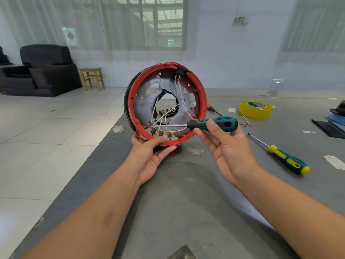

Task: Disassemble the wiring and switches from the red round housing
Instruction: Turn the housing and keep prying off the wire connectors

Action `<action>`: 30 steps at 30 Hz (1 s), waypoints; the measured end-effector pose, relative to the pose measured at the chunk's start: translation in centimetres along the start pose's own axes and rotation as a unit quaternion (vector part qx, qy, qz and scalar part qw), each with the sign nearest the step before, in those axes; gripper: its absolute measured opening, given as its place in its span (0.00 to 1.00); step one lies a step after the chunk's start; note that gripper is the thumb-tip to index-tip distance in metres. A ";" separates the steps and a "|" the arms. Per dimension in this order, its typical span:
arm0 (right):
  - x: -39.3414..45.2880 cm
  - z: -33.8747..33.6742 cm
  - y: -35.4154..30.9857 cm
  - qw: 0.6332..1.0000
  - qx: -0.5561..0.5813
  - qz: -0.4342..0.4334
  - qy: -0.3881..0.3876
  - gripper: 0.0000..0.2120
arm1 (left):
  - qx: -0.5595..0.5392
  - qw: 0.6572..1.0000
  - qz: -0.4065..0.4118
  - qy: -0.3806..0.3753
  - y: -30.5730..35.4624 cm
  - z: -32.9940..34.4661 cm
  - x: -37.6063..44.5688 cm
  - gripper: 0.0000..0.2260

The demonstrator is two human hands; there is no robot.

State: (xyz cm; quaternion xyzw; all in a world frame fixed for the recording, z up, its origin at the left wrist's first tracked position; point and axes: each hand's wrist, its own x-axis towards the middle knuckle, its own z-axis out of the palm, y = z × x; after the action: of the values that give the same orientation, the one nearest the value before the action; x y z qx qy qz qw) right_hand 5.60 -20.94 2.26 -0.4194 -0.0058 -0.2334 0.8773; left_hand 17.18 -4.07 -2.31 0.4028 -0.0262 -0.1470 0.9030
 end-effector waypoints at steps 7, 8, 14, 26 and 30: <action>1.7 -1.6 -2.1 0.996 -0.037 -0.067 0.042 0.10 | -0.032 0.999 0.027 0.018 0.1 -0.2 0.2 0.35; 2.0 -2.0 -2.5 0.994 -0.049 -0.078 0.052 0.11 | -0.038 0.999 0.029 0.019 0.2 -0.2 0.2 0.34; 3.2 -4.3 -4.4 0.986 -0.115 -0.110 0.054 0.19 | -0.049 0.998 0.025 0.022 0.7 -0.4 -0.1 0.20; 3.2 -6.7 -5.0 0.945 -0.322 -0.044 -0.037 0.22 | 0.056 0.998 -0.014 -0.004 1.9 -1.1 0.0 0.24; 3.3 -7.5 -5.5 0.834 -0.543 -0.050 -0.083 0.14 | 0.069 0.998 -0.008 0.007 2.1 -1.2 0.1 0.24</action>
State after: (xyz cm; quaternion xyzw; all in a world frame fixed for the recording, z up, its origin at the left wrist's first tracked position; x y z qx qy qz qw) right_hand 4.84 -30.73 2.13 -0.8456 0.0277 -0.2071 0.4913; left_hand 18.02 -1.87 -1.59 0.4651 -0.0263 -0.1489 0.8723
